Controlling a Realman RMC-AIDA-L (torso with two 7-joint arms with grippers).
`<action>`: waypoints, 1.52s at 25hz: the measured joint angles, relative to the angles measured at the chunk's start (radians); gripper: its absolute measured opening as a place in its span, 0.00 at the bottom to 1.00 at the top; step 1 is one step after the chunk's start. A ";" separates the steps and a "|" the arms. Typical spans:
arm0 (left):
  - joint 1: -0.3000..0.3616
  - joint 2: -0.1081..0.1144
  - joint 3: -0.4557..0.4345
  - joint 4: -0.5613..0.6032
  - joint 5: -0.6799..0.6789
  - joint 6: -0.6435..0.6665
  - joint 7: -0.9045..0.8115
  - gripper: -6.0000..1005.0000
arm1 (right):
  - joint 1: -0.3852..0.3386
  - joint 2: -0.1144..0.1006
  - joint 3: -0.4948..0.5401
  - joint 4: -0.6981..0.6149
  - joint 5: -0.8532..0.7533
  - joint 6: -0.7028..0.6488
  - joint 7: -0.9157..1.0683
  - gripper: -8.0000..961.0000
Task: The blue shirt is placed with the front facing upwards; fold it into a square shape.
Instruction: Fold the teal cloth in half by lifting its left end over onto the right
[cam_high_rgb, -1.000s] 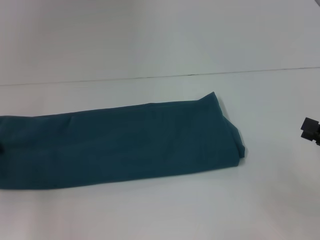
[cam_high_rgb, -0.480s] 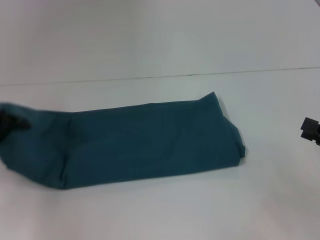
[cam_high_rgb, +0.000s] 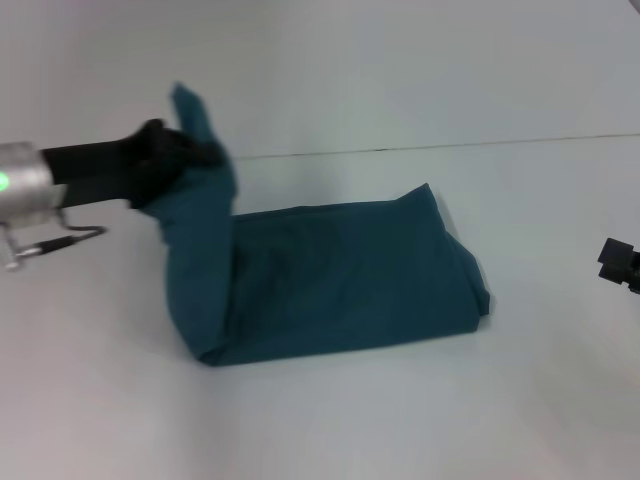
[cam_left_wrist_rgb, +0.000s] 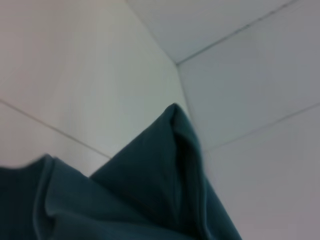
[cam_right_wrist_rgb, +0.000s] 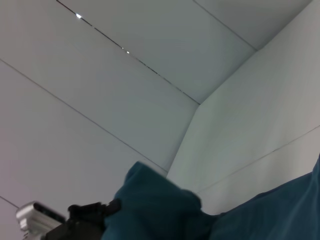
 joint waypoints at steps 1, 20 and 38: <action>-0.009 -0.009 0.015 -0.009 -0.003 -0.019 0.000 0.07 | 0.001 0.000 0.000 0.000 -0.001 0.000 0.000 0.92; -0.111 -0.030 0.224 -0.455 -0.316 -0.335 0.244 0.07 | 0.009 -0.001 -0.002 0.014 -0.003 0.003 0.002 0.92; -0.156 -0.030 0.222 -0.509 -0.338 -0.365 0.300 0.27 | 0.017 0.001 -0.003 0.017 -0.017 0.015 0.002 0.92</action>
